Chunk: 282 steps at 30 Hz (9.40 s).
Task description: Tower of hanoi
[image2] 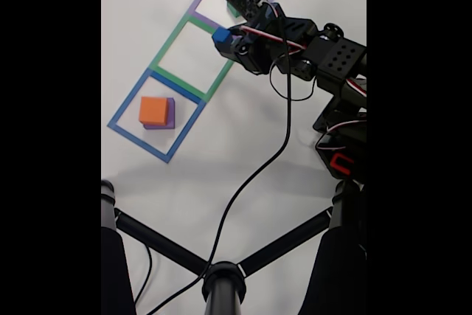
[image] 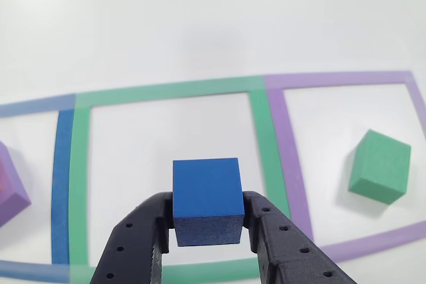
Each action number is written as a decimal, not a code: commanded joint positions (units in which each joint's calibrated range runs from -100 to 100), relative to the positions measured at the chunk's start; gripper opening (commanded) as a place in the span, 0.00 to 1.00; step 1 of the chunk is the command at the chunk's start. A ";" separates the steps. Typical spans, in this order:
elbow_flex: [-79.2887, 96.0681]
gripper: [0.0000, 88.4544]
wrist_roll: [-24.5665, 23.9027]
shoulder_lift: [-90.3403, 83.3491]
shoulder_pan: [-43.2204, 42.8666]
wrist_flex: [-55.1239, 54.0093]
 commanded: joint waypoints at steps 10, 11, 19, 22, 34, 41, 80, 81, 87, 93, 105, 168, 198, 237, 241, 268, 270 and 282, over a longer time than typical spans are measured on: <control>10.45 0.04 0.59 28.60 -2.54 -50.90; 10.45 0.04 0.59 30.77 -2.70 -53.41; 8.08 0.04 0.59 48.40 -2.92 -71.38; 5.99 0.04 0.59 53.52 -2.92 -74.86; 1.36 0.05 0.59 63.78 -2.31 -79.87; 1.00 0.07 0.59 66.10 -2.62 -81.09; -7.36 0.00 0.59 0.80 3.18 1.87; -8.54 0.00 0.59 -1.36 4.09 6.24; -23.45 0.00 0.59 -7.13 10.57 34.25; -39.17 0.00 -1.06 -6.73 15.15 51.81; -34.81 0.15 0.59 -8.90 20.87 49.22; -11.00 0.28 0.59 65.06 21.32 -68.30; -12.27 0.06 0.59 46.39 18.73 -46.69; -74.42 0.05 -8.78 4.08 -4.60 70.11; -74.42 0.05 -8.42 3.36 -7.96 69.62; -29.81 0.06 0.59 2.00 -21.45 19.28; -26.99 0.06 0.59 4.65 -21.83 12.96; -13.18 0.06 0.59 16.66 -24.58 -17.88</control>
